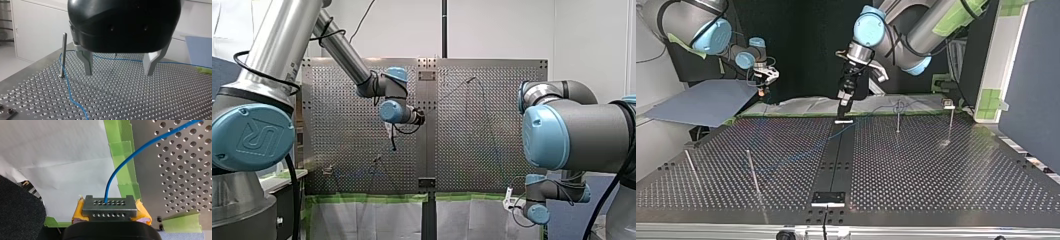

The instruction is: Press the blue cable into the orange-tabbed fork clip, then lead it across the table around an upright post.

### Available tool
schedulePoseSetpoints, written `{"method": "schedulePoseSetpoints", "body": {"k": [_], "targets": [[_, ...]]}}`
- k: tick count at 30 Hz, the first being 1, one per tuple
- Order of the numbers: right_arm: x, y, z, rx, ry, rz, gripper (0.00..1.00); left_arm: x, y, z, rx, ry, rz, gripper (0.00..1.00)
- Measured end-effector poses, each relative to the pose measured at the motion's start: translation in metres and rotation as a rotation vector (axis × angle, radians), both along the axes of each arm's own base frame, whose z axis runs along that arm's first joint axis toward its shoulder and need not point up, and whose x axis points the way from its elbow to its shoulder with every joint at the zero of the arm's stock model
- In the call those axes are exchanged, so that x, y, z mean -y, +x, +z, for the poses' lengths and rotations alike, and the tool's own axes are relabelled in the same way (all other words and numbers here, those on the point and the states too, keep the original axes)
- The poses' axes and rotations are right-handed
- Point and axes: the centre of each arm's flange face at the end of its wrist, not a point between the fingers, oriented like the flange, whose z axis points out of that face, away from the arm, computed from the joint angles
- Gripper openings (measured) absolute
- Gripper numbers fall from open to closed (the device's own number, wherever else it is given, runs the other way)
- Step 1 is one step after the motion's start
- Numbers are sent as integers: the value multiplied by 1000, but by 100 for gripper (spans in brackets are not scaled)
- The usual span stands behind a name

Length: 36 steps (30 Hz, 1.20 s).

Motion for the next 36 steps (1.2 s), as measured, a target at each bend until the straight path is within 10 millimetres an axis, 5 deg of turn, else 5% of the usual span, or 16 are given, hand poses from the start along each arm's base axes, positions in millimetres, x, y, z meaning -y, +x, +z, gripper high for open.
{"method": "schedulePoseSetpoints", "body": {"k": [36], "targets": [[-3,0,-2,12,18,14,0,-64,-99,-98,-39,27,-5,100]]}}
